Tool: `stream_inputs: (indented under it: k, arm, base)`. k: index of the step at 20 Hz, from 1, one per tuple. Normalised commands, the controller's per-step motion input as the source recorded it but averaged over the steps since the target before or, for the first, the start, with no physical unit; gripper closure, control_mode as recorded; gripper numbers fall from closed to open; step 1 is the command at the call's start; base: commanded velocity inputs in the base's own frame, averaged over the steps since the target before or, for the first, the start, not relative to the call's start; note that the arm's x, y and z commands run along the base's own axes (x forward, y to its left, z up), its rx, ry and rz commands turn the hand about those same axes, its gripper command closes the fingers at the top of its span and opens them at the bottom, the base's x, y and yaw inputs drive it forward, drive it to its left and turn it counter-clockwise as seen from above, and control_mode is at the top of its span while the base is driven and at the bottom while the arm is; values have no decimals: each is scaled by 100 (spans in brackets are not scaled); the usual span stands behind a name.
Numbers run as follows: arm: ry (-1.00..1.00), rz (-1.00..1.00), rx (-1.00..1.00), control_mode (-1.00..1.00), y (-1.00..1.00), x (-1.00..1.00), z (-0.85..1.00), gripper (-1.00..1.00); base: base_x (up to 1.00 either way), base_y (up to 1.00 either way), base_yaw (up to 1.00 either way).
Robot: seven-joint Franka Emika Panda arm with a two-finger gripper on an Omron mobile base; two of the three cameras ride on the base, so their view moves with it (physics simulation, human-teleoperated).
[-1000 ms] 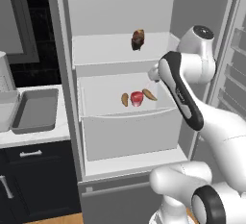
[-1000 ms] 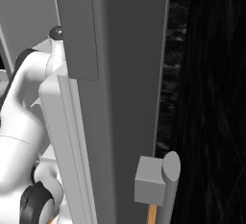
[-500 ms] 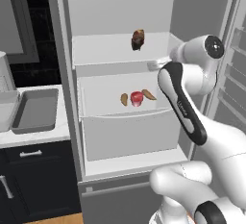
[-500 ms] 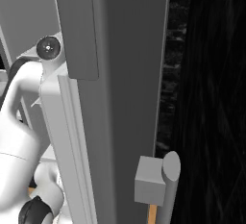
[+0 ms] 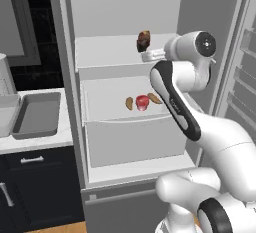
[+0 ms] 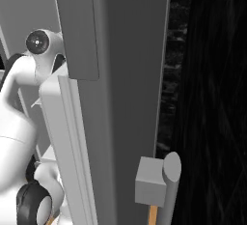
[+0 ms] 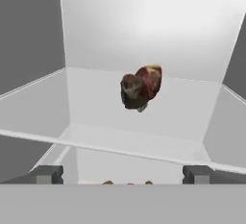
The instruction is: Place one sweet potato and one steak in each tupperware on the nearby counter, to pack two identical lunches.
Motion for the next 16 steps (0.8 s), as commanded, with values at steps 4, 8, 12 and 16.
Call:
stream_inputs:
  k: [4, 8, 12, 16]
  arm:
    - [11, -2, 9, -100, 5, 1, 17, -100]
    - [11, 0, 15, -100, 0, 0, -1, -100]
    - [16, -2, 13, -100, 4, 2, -11, -100]
    - [9, -2, 2, -100, 11, 8, -21, -100]
  base:
    - [0, 0, 0]
    - [0, 0, 0]
    - [0, 0, 0]
    - [0, 0, 0]
